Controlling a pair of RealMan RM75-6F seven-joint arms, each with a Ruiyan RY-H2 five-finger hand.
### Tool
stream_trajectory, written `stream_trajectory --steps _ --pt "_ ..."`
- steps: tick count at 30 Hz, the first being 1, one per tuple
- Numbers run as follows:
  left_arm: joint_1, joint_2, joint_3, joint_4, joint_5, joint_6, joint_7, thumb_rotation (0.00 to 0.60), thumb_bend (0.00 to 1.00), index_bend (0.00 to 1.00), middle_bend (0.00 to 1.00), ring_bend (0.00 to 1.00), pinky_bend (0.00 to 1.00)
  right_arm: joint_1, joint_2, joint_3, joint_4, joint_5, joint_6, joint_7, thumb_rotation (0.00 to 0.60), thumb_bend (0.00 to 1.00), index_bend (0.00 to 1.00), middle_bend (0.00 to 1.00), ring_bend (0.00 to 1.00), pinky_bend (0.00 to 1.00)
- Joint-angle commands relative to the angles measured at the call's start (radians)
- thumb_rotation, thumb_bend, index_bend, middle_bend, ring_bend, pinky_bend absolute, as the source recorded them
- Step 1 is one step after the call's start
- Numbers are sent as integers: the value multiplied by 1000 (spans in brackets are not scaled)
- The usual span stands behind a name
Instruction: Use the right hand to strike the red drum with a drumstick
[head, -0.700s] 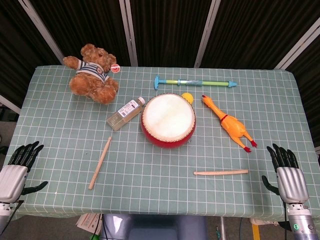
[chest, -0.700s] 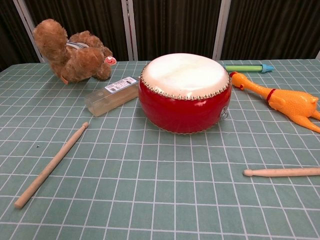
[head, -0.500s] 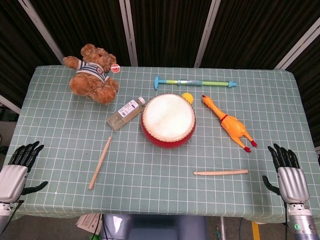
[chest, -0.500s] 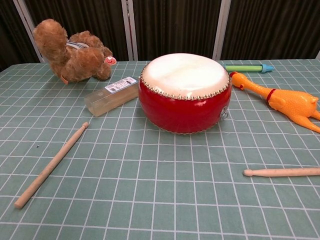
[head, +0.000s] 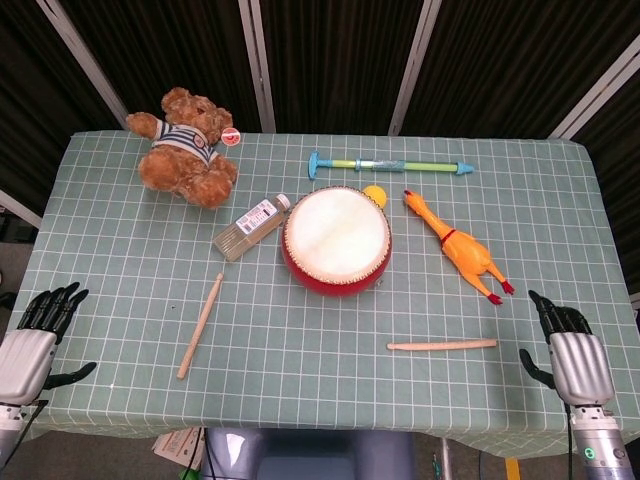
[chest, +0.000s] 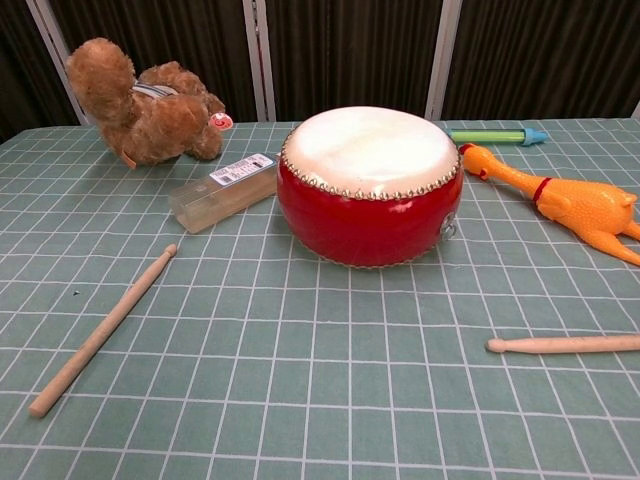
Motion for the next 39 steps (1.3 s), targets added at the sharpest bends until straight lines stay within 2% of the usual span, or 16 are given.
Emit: stream_trajectory --steps 1,3,6,13,23,33,39 --pt "1 0 1 -2 3 2 2 600 5 0 0 0 0 9 -7 -10 -17 11 -32 -20 600 357 296 925 971 861" --pt "2 0 2 -4 6 4 4 600 5 0 0 0 0 18 -12 -15 -31 26 -62 -46 600 357 364 981 999 910" --pt "3 0 4 -5 7 5 5 600 5 0 0 0 0 35 -27 -13 -42 53 -99 -96 600 357 401 1000 1000 931" --pt "4 1 4 -7 6 6 5 600 5 0 0 0 0 73 -89 -6 -34 121 -171 -210 600 357 424 1000 1000 931" --pt "2 2 6 -6 9 2 -1 600 5 0 0 0 0 111 -225 -18 62 163 -224 -355 600 357 443 1000 1000 931" --pt "0 5 9 -8 11 -2 -7 600 5 0 0 0 0 134 -329 -10 169 188 -241 -390 600 357 443 1000 1000 931" --pt "1 5 10 -9 12 -2 -7 600 6 0 0 0 0 150 -359 17 208 200 -235 -377 600 357 443 1000 1000 931"
